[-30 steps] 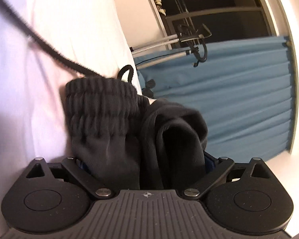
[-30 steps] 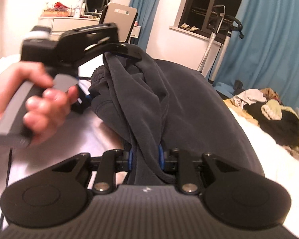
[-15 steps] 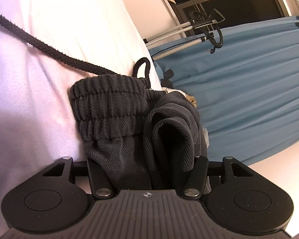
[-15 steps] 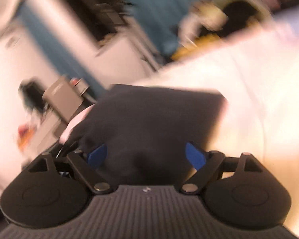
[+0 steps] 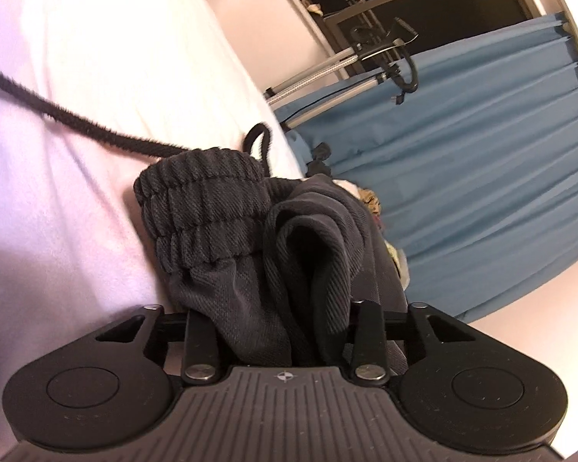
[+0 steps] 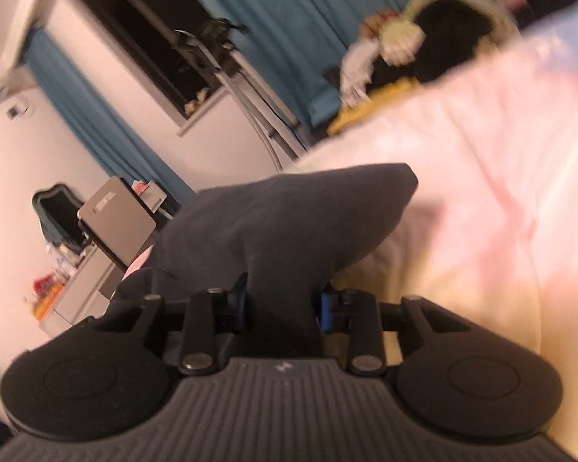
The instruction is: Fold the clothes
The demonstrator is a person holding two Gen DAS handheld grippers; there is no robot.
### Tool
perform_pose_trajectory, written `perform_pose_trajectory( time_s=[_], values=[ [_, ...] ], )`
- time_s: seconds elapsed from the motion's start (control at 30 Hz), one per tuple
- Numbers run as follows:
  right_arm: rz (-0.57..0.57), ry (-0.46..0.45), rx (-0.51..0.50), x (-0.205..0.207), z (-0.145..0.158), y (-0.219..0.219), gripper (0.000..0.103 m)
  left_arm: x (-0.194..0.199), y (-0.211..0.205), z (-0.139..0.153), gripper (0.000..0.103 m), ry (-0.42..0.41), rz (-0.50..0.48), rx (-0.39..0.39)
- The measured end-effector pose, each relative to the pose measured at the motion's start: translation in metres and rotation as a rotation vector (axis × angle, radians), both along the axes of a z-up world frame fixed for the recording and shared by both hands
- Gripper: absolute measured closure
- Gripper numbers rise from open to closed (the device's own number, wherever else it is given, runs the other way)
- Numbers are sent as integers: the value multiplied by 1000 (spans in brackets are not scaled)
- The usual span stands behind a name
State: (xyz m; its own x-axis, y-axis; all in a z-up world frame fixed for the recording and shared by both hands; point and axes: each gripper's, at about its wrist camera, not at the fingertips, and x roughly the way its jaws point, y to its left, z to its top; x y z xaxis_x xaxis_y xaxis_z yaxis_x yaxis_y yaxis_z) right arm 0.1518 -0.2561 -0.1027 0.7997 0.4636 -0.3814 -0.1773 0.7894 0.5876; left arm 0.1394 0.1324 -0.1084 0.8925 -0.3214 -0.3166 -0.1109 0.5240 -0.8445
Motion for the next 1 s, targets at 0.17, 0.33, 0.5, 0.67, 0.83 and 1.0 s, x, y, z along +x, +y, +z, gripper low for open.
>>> perform_pose_trajectory(
  time_s=[0.17, 0.33, 0.5, 0.67, 0.83, 1.0],
  values=[
    [0, -98, -37, -30, 40, -2, 72, -30, -10, 39, 68, -73, -30, 64],
    [-7, -175, -52, -71, 85, -30, 72, -62, -42, 85, 68, -134, -87, 118],
    [-69, -219, -37, -118, 124, -86, 72, -82, -102, 141, 68, -202, -172, 163],
    [-167, -257, -21, -168, 168, -172, 72, -87, -195, 183, 68, -276, -301, 187],
    [-294, -270, -41, -206, 182, -270, 72, -74, -303, 192, 67, -294, -454, 181],
    [-427, -216, -27, -227, 153, -360, 71, -74, -402, 150, 67, -263, -590, 168]
  ],
)
